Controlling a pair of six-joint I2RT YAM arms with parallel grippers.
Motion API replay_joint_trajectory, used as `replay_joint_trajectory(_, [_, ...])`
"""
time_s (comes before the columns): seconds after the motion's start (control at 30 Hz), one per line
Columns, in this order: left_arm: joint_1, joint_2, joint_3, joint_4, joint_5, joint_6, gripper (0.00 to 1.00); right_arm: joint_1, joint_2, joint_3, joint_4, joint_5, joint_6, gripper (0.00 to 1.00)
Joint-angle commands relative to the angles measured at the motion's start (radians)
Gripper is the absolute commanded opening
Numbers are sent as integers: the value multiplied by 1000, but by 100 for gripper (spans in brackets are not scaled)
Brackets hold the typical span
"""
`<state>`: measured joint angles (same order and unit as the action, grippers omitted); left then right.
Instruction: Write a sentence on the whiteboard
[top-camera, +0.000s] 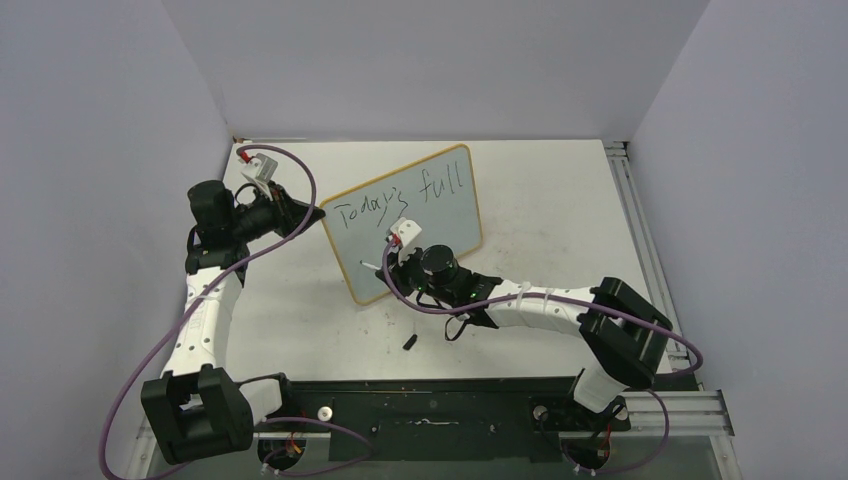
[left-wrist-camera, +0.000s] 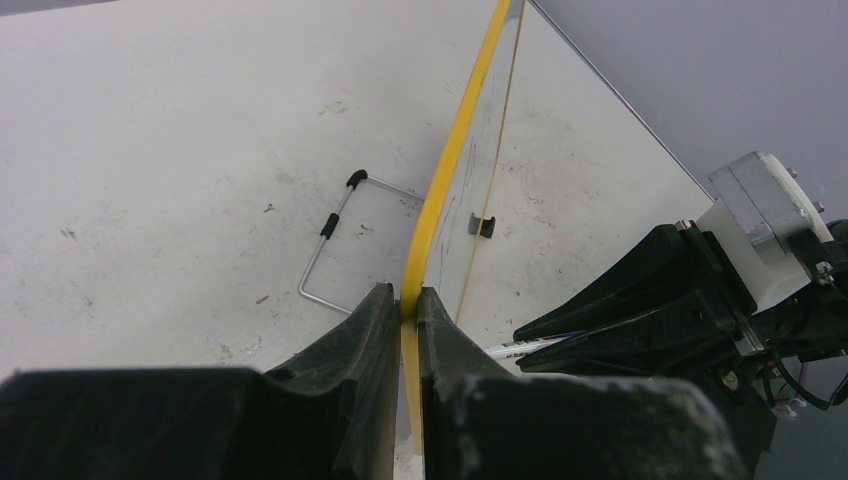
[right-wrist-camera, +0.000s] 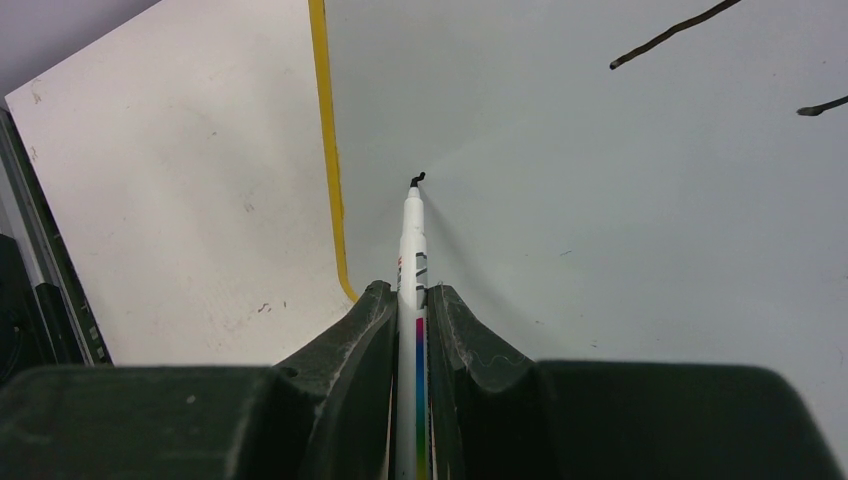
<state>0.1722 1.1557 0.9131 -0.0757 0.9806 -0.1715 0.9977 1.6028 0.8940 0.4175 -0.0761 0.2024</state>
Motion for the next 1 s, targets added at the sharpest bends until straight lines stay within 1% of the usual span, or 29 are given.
replay_joint_trajectory(0.0, [6, -19, 9, 45, 35, -5, 0, 6, 15, 35, 43, -3, -8, 5])
replay_joint_trajectory(0.3, [5, -20, 9, 45, 36, -4, 0, 10, 8, 8, 11, 6, -11, 5])
replay_joint_trajectory(0.7, [5, -21, 10, 45, 35, -3, 0, 10, -50, -22, 27, 117, -23, 5])
replay_joint_trajectory(0.97, [5, -21, 9, 45, 35, -3, 0, 10, -52, 3, 51, 108, -32, 5])
